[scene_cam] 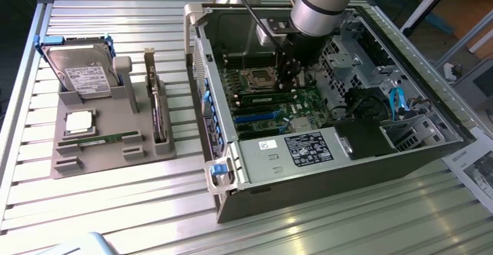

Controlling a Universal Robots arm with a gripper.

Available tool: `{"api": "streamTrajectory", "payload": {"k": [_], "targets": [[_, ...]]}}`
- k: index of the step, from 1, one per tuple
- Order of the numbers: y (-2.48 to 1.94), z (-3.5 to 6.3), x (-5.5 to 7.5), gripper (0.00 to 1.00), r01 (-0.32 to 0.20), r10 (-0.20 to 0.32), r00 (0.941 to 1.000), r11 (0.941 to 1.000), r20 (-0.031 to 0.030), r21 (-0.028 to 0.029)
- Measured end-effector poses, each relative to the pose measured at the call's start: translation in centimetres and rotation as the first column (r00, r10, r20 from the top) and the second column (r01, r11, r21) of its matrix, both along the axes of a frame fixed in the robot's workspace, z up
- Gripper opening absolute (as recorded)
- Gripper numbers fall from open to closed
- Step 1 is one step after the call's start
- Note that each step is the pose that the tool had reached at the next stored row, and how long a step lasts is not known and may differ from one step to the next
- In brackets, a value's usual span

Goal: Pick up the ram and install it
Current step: 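Press down the ram until it locks into place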

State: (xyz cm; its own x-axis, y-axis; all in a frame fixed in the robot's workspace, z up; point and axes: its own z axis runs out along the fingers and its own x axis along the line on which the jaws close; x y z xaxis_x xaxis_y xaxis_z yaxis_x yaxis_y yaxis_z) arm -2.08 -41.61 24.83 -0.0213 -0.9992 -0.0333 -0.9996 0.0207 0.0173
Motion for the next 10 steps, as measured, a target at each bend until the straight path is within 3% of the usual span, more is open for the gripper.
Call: {"api": "streamTrajectory", "payload": {"k": [6,10], "targets": [[0.0,0.0,-2.1,0.1,0.0,0.0,1.0,1.0,0.0,-0.0038],[0.0,-0.12,-2.2,0.1,0.0,0.0,1.0,1.0,0.0,-0.0038]]}}
